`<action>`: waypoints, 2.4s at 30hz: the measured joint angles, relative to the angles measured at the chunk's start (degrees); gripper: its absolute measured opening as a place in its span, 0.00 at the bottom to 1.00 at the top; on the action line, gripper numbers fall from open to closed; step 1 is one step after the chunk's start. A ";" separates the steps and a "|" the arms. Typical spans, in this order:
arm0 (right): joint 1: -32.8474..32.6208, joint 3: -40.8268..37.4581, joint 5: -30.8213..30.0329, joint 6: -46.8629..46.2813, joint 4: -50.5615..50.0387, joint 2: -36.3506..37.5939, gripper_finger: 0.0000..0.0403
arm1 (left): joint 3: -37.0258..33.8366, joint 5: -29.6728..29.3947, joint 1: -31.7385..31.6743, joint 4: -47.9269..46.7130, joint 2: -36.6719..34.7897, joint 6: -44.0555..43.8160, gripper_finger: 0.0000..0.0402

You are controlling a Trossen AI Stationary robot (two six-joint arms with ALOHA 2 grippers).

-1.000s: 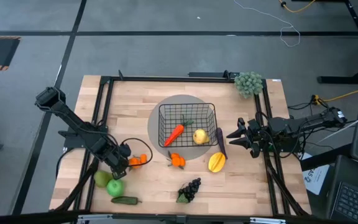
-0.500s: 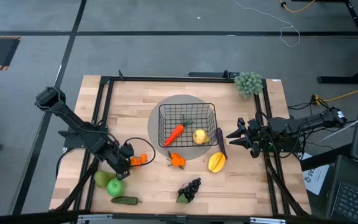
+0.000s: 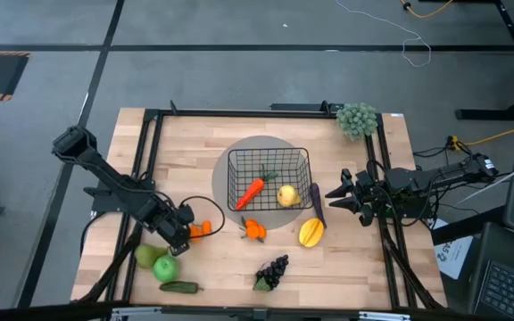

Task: Build produce basket
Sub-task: Put the left orange tangerines into the wire basket

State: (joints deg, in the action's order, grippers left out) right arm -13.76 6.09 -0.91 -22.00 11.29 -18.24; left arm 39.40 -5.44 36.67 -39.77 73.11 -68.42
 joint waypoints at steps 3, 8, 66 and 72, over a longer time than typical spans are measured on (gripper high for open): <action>0.00 0.00 0.00 0.00 0.00 0.00 0.35 | 0.00 -1.20 -0.04 0.03 0.74 0.05 0.26; 0.00 0.02 0.00 0.00 0.00 0.00 0.35 | 0.00 -3.06 -0.45 -0.17 1.69 3.75 0.26; 0.01 0.01 -0.02 1.44 0.02 0.00 0.35 | 35.04 -59.91 -15.48 -2.97 11.15 49.81 0.00; 0.00 0.00 -0.07 1.44 0.04 0.00 0.35 | 35.52 -59.95 -16.07 -2.35 14.60 57.38 0.00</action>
State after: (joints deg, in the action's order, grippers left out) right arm -13.76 6.09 -0.97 -20.56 11.33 -18.24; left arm 74.91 -65.40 20.60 -42.12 87.71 -11.04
